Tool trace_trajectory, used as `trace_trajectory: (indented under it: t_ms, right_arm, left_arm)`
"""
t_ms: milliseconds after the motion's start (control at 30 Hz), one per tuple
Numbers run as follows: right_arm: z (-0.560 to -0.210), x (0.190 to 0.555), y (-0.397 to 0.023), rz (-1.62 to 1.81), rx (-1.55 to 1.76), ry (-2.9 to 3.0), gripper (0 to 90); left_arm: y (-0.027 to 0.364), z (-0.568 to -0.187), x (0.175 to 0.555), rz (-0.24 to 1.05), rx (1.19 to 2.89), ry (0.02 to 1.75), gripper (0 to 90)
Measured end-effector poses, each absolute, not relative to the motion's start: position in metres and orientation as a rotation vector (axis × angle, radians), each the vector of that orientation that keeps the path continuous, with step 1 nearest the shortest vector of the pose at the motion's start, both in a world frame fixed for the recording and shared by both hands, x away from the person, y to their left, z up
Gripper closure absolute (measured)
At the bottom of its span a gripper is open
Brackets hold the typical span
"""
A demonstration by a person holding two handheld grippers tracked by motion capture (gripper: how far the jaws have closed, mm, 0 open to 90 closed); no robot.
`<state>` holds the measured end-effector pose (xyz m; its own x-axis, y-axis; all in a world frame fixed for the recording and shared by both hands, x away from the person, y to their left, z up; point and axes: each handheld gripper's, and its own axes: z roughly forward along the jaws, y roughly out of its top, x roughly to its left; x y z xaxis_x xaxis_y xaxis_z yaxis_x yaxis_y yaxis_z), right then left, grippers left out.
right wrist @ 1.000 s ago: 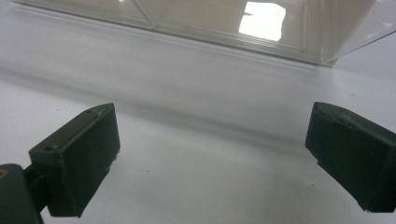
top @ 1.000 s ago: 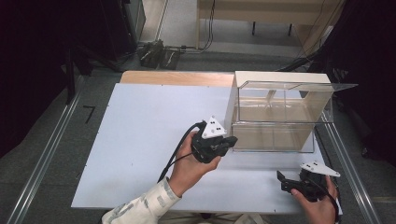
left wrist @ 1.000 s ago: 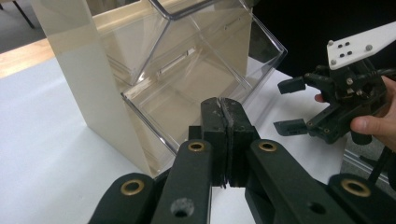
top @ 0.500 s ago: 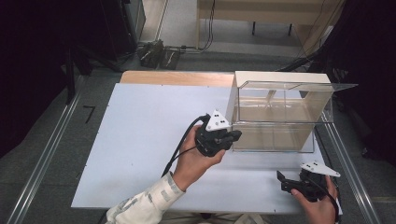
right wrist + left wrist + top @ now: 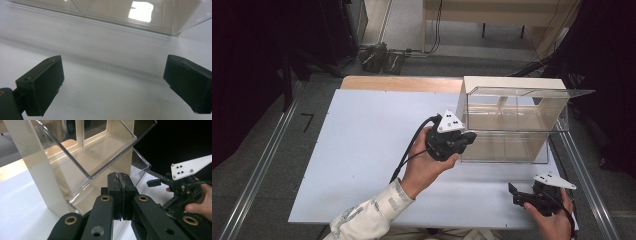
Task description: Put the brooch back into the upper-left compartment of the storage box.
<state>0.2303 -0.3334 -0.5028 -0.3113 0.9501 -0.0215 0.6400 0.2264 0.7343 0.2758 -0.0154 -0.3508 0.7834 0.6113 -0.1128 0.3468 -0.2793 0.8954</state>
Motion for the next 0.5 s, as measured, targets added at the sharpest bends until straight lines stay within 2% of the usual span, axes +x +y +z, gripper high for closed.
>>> trace_trajectory:
  t_ms: [500]
  right_arm:
    - [-0.5030,0.2310,-0.3335,0.870,1.451,2.045,1.4]
  left_arm:
    - [-0.0167,-0.3408,0.2854,0.308,1.867,0.741,90.0]
